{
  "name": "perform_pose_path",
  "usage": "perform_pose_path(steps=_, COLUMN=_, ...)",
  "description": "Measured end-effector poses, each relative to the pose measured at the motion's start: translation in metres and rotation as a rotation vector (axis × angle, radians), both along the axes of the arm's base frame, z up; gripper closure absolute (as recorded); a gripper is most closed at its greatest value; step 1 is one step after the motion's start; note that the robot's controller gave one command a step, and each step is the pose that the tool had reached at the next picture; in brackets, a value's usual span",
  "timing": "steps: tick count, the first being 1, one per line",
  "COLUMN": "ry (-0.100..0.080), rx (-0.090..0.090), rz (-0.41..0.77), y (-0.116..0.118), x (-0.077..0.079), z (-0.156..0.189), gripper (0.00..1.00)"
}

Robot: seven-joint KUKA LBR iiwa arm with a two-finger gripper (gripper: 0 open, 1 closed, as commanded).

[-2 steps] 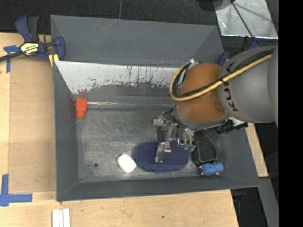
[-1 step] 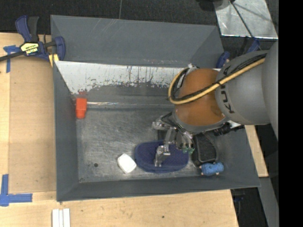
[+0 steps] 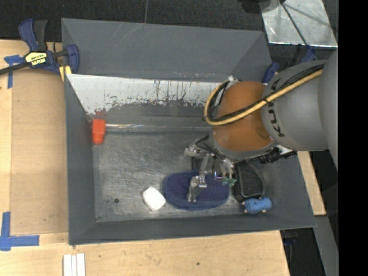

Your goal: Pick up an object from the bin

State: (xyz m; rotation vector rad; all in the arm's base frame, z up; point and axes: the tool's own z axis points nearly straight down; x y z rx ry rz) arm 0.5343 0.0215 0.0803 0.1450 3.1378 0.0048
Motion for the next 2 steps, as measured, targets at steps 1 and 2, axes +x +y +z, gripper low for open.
perform_pose_path(steps=1, ry=-0.002, rx=0.0, rz=-0.002, y=0.0, x=0.001, z=0.002, gripper=1.0)
perform_pose_path(steps=2, ry=-0.006, rx=-0.002, rz=-0.001, y=0.0, x=0.003, z=0.05, gripper=1.0)
